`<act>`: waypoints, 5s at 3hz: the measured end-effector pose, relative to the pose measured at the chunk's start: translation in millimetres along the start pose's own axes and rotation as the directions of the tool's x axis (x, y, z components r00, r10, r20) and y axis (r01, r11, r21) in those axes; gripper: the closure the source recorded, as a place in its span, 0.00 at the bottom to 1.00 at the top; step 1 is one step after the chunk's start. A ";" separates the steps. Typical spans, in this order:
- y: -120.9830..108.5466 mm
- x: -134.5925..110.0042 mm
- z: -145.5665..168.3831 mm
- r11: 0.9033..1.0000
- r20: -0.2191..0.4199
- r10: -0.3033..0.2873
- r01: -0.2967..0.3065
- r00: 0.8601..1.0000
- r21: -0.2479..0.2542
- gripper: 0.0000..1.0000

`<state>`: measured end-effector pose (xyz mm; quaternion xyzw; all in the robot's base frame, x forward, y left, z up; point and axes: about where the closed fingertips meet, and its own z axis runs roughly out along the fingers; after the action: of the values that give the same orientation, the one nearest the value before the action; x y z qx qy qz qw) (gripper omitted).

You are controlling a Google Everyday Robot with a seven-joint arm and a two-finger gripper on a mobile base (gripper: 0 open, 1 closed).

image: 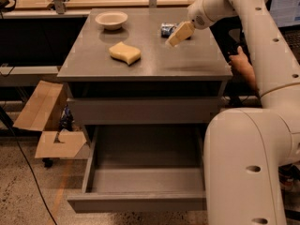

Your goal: Place redbull can into middle drawer

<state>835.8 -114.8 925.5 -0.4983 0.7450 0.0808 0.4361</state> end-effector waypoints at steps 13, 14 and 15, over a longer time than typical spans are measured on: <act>-91.3 59.0 85.9 0.896 0.204 0.329 -0.373 0.922 0.240 0.00; -92.5 60.9 89.8 0.893 0.211 0.334 -0.380 0.919 0.243 0.18; -94.3 61.7 90.7 0.890 0.220 0.333 -0.383 0.917 0.247 0.42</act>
Offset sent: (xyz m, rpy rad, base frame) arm 0.0494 -0.0376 -0.0107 0.0885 -0.0230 -0.1242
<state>956.4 -152.1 855.0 -0.2751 0.7876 0.0946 0.5431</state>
